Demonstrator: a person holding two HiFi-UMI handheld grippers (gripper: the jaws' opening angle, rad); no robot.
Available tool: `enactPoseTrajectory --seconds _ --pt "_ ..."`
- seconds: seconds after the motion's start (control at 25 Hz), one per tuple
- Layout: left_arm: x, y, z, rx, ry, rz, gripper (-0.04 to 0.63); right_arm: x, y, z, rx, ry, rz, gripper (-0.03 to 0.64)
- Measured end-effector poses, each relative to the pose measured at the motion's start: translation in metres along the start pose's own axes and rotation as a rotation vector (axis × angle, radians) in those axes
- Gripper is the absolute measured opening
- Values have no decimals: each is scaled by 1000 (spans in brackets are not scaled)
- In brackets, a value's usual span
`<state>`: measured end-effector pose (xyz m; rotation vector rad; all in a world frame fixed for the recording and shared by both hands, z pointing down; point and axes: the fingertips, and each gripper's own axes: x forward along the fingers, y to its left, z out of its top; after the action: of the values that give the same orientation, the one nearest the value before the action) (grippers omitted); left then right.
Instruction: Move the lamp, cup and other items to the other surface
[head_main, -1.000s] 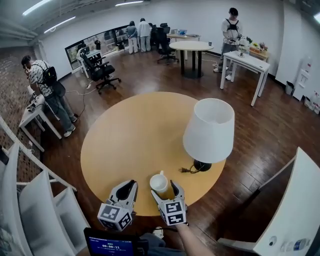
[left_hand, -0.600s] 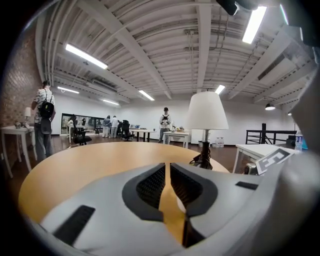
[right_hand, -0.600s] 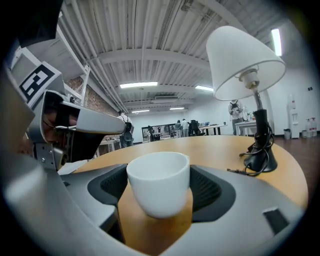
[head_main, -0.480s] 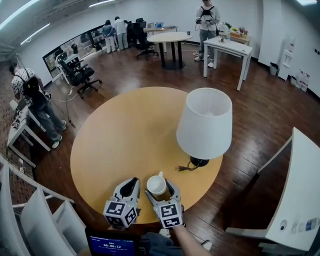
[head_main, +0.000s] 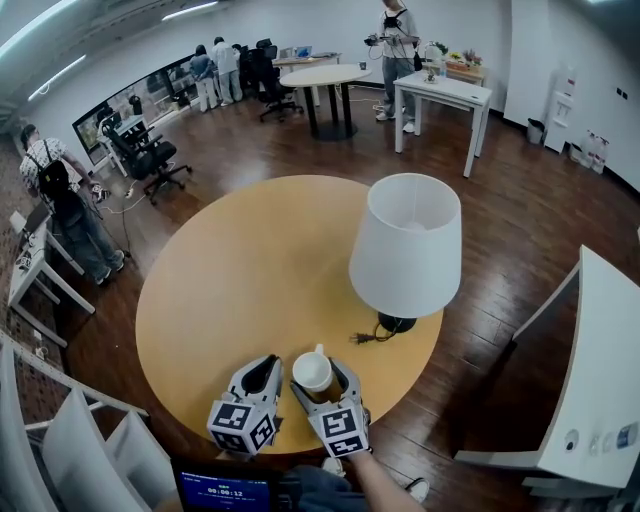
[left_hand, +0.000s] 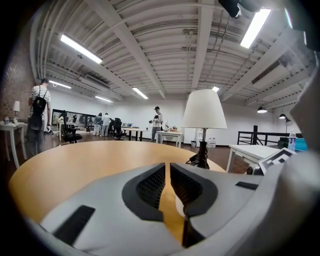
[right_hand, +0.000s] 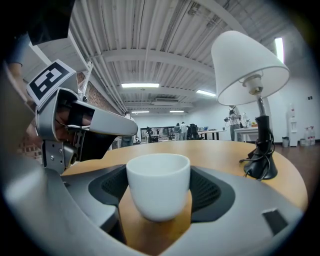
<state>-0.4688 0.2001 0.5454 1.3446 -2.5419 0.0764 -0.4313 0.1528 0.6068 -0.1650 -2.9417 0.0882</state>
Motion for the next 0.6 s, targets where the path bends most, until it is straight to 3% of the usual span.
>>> enactPoseTrajectory --seconds 0.36,0.6 --pt "2 -13 5 13 3 -27 43 -15 -6 17 3 -61 -17 382" --pt "20 -55 16 41 -3 -95 37 -53 -34 37 1 -114 -82 382"
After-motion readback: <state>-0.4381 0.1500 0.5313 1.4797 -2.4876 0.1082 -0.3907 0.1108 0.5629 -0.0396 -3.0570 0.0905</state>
